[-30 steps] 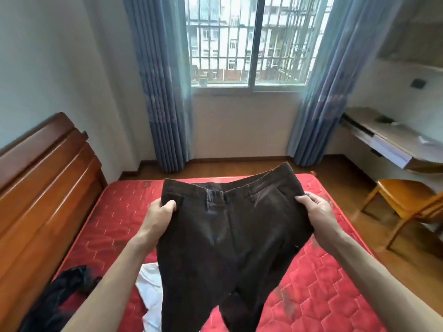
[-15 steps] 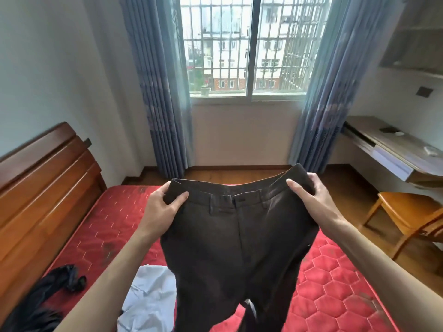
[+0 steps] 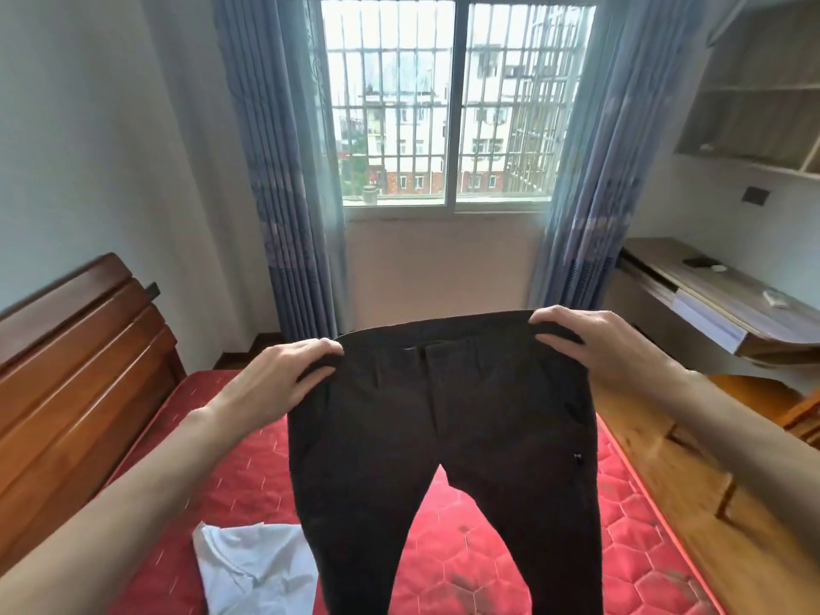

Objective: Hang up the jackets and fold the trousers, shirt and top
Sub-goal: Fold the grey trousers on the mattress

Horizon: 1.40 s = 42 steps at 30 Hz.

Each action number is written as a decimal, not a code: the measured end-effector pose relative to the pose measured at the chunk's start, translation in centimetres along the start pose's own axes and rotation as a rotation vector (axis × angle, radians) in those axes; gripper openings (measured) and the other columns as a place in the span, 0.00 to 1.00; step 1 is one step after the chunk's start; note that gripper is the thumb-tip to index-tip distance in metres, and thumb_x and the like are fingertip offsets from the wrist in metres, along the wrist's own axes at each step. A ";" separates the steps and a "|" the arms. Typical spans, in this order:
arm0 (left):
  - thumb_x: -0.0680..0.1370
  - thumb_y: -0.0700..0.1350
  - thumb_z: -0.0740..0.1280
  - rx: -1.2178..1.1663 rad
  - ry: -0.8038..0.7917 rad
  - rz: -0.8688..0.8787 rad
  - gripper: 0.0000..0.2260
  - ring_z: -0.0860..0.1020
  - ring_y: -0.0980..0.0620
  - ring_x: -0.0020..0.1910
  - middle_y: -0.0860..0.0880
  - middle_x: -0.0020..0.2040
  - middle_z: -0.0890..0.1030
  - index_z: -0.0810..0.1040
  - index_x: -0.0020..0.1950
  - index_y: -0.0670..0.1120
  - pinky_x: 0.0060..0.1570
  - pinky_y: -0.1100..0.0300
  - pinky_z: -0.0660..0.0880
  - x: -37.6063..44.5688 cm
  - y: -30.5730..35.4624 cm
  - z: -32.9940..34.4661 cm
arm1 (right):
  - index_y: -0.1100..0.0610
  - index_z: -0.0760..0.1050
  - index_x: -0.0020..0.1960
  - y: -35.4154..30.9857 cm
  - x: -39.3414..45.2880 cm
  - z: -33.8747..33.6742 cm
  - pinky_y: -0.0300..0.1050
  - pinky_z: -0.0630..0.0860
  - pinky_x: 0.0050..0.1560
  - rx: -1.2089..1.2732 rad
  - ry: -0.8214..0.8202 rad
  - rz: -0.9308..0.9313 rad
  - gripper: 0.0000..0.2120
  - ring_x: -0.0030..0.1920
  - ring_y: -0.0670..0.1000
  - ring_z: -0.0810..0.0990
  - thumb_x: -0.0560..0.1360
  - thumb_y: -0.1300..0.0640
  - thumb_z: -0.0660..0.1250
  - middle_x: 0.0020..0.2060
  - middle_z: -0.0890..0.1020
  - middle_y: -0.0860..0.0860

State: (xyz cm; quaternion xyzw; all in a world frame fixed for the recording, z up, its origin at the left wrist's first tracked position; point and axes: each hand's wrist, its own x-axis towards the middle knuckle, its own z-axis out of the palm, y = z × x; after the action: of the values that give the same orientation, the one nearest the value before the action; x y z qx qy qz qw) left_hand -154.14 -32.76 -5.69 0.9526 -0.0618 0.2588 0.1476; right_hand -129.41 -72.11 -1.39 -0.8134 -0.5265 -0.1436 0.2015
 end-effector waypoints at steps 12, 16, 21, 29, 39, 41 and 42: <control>0.81 0.49 0.73 0.029 -0.049 -0.061 0.15 0.82 0.53 0.46 0.57 0.48 0.83 0.75 0.66 0.53 0.48 0.55 0.77 0.8 -1.2 0.9 | 0.42 0.67 0.49 3.5 1.1 1.6 0.34 0.71 0.38 -0.041 -0.168 0.083 0.12 0.38 0.42 0.78 0.80 0.50 0.72 0.33 0.76 0.43; 0.81 0.49 0.72 0.038 -0.087 -0.074 0.10 0.82 0.52 0.42 0.55 0.45 0.83 0.75 0.60 0.54 0.46 0.51 0.79 0.6 -1.7 1.1 | 0.40 0.66 0.49 4.0 1.0 1.9 0.35 0.72 0.39 -0.013 -0.180 0.084 0.10 0.39 0.44 0.78 0.80 0.44 0.69 0.36 0.77 0.42; 0.79 0.47 0.75 0.039 -0.135 -0.146 0.09 0.78 0.58 0.38 0.55 0.40 0.80 0.75 0.51 0.53 0.41 0.57 0.75 1.1 -2.1 1.6 | 0.41 0.68 0.49 4.4 0.6 1.9 0.39 0.74 0.39 0.014 -0.168 0.093 0.13 0.39 0.47 0.78 0.77 0.33 0.62 0.37 0.78 0.42; 0.84 0.43 0.67 -0.074 -0.092 -0.049 0.11 0.71 0.53 0.38 0.55 0.40 0.72 0.68 0.45 0.51 0.40 0.59 0.69 0.6 -1.3 2.3 | 0.45 0.73 0.45 2.8 0.2 0.9 0.43 0.76 0.39 0.123 -0.130 0.217 0.08 0.36 0.48 0.78 0.81 0.44 0.68 0.37 0.80 0.47; 0.85 0.44 0.65 -0.653 0.147 -0.464 0.10 0.74 0.46 0.25 0.46 0.29 0.77 0.67 0.46 0.47 0.26 0.52 0.74 5.1 3.2 0.5 | 0.59 0.73 0.51 -2.8 1.9 -2.9 0.43 0.68 0.26 0.704 0.026 0.396 0.07 0.27 0.53 0.70 0.82 0.58 0.70 0.31 0.79 0.56; 0.85 0.43 0.66 -0.705 0.174 -0.508 0.10 0.74 0.47 0.28 0.45 0.31 0.78 0.68 0.46 0.47 0.29 0.49 0.76 5.5 4.6 0.9 | 0.59 0.73 0.55 -5.0 2.1 -2.2 0.42 0.68 0.26 0.757 0.086 0.414 0.06 0.25 0.52 0.70 0.82 0.62 0.70 0.29 0.80 0.53; 0.85 0.42 0.66 -0.713 0.193 -0.519 0.10 0.74 0.47 0.27 0.46 0.31 0.78 0.68 0.46 0.48 0.28 0.51 0.75 5.6 5.5 1.2 | 0.59 0.73 0.56 -6.2 2.1 -1.6 0.41 0.69 0.25 0.785 0.113 0.421 0.06 0.24 0.49 0.72 0.82 0.63 0.69 0.28 0.81 0.51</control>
State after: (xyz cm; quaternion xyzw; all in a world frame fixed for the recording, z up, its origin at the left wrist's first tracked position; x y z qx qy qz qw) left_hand -149.80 -38.59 -2.44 0.7977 0.1078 0.2632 0.5317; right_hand -134.23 -68.98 2.04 -0.7557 -0.3524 0.0670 0.5480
